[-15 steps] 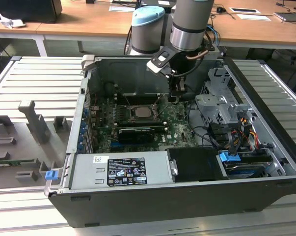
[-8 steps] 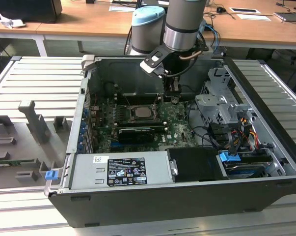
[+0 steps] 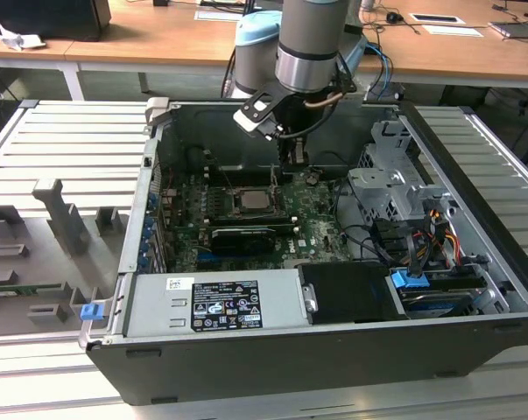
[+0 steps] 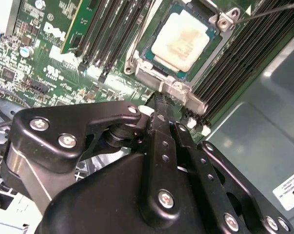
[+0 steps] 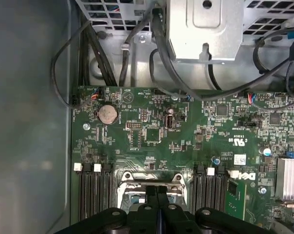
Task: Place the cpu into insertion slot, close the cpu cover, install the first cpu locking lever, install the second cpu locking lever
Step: 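Close the cpu cover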
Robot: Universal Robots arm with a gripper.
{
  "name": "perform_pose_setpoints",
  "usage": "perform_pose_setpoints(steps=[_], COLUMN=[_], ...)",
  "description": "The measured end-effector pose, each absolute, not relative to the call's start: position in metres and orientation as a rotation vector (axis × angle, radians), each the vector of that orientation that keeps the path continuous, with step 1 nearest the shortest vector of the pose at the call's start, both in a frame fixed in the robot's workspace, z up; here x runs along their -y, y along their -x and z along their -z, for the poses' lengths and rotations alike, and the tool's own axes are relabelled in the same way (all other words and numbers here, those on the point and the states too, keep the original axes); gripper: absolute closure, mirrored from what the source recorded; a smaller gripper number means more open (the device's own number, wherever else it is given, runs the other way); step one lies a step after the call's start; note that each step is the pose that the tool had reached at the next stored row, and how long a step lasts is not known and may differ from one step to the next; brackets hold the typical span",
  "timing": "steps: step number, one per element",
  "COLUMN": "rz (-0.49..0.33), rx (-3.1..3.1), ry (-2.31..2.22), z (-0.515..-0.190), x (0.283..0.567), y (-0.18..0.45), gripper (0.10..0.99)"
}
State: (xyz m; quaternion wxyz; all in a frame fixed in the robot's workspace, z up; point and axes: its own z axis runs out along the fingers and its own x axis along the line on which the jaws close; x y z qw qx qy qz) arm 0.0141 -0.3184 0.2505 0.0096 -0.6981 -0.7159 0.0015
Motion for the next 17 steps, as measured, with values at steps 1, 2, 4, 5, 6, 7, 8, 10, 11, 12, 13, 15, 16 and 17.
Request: perform_pose_setpoints(steps=[1, 2, 4, 5, 6, 7, 8, 10, 11, 12, 13, 15, 16, 17], rz=[-0.005, -0.004, -0.005, -0.005, -0.005, -0.004, -0.004, -0.004, -0.004, -0.002, -0.001, 0.000, 0.001, 0.001], rx=[2.235, 2.235, 2.235, 2.235, 2.235, 2.235, 2.235, 2.238, 2.240, 2.242, 2.243, 2.247, 2.249, 2.251], ry=[2.180, 2.180, 2.180, 2.180, 2.180, 2.180, 2.180, 2.178, 2.176, 2.175, 2.175, 2.173, 2.171, 2.170], z=[-0.250, -0.250, -0.248, -0.247, -0.246, -0.245, -0.242, -0.239, -0.238, -0.238, -0.237, -0.236, -0.235, -0.235], x=[0.318, 0.318, 0.318, 0.318, 0.318, 0.318, 0.318, 0.318, 0.318, 0.318, 0.318, 0.318, 0.318, 0.318], y=[-0.012, -0.011, -0.006, -0.005, -0.004, -0.003, -0.001, 0.003, 0.007, 0.010, 0.012, 0.017, 0.018, 0.019], gripper=[0.980, 0.980, 0.980, 0.980, 0.980, 0.980, 0.980, 0.980, 0.980, 0.980, 0.980, 0.980, 0.980, 0.980])
